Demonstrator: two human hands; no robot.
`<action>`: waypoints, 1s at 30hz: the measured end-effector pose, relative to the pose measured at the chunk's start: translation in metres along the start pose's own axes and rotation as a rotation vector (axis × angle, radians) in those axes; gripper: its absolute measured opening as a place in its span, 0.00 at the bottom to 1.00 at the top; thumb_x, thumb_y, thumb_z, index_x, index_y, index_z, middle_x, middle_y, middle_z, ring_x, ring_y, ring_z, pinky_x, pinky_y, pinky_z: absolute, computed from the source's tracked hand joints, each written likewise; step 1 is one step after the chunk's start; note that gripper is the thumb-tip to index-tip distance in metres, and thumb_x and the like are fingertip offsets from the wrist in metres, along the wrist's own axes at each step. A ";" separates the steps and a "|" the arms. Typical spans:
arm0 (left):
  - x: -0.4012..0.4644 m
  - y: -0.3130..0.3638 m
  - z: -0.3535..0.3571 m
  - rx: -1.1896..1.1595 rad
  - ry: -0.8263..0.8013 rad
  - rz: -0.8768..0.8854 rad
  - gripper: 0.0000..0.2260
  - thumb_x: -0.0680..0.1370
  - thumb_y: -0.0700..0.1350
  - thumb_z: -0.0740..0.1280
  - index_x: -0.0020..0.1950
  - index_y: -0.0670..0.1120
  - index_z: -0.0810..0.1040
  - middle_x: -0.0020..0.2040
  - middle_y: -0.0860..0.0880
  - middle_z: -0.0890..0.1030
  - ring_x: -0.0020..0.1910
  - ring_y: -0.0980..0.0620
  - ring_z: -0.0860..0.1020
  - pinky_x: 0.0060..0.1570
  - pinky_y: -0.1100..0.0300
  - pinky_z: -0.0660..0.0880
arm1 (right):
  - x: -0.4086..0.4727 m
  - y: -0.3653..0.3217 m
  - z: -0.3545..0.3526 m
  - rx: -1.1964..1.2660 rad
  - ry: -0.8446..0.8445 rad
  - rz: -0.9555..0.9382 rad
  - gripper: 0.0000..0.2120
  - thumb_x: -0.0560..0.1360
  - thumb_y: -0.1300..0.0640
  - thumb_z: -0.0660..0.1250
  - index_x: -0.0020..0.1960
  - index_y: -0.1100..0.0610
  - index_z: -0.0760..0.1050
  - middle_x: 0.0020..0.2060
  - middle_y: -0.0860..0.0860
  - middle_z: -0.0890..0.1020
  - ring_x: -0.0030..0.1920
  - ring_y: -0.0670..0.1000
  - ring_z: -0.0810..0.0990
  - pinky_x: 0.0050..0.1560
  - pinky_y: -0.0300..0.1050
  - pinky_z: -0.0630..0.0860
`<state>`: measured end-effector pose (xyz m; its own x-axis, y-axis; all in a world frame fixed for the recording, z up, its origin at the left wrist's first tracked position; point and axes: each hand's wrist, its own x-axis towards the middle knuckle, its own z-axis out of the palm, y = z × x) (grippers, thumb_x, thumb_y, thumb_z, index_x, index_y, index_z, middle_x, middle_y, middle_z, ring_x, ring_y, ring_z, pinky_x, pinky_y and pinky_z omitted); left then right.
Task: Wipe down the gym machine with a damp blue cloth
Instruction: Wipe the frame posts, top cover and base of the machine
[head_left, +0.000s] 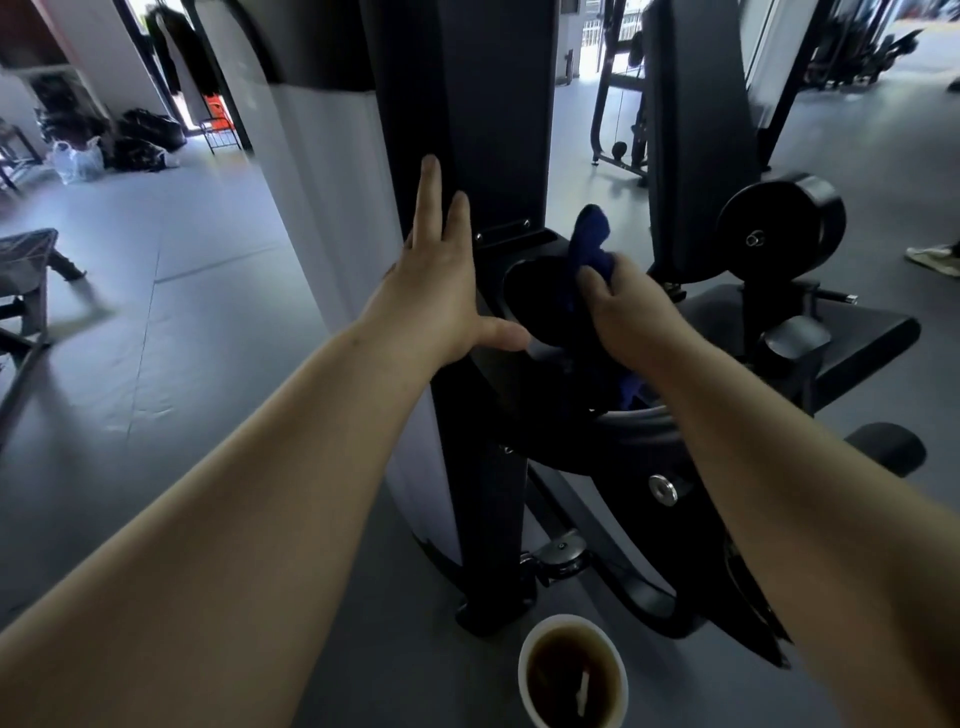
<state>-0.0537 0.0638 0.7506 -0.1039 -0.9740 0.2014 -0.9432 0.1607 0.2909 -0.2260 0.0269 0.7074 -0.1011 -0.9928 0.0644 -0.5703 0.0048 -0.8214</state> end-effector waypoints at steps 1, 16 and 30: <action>-0.001 -0.001 0.002 -0.024 -0.008 0.002 0.59 0.66 0.58 0.78 0.80 0.45 0.38 0.76 0.51 0.26 0.79 0.51 0.48 0.74 0.55 0.58 | -0.001 0.000 0.002 0.010 0.008 -0.008 0.17 0.82 0.48 0.55 0.68 0.54 0.68 0.60 0.56 0.78 0.61 0.59 0.75 0.62 0.52 0.70; 0.000 -0.020 0.017 -0.095 0.024 0.033 0.59 0.66 0.62 0.76 0.80 0.45 0.37 0.77 0.55 0.29 0.79 0.52 0.45 0.77 0.49 0.51 | -0.004 -0.025 0.035 -0.552 0.186 -0.457 0.21 0.84 0.50 0.52 0.75 0.52 0.64 0.75 0.49 0.67 0.75 0.52 0.62 0.76 0.48 0.52; 0.003 -0.029 0.022 -0.165 -0.001 0.085 0.59 0.67 0.63 0.74 0.79 0.46 0.33 0.75 0.55 0.26 0.79 0.53 0.42 0.78 0.53 0.49 | 0.010 -0.045 0.029 -0.524 0.039 -0.581 0.16 0.82 0.51 0.57 0.64 0.55 0.78 0.62 0.52 0.76 0.64 0.56 0.70 0.65 0.48 0.65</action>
<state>-0.0336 0.0525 0.7221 -0.1818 -0.9558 0.2311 -0.8663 0.2669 0.4222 -0.1775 0.0136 0.7285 0.3085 -0.8486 0.4298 -0.8498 -0.4489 -0.2763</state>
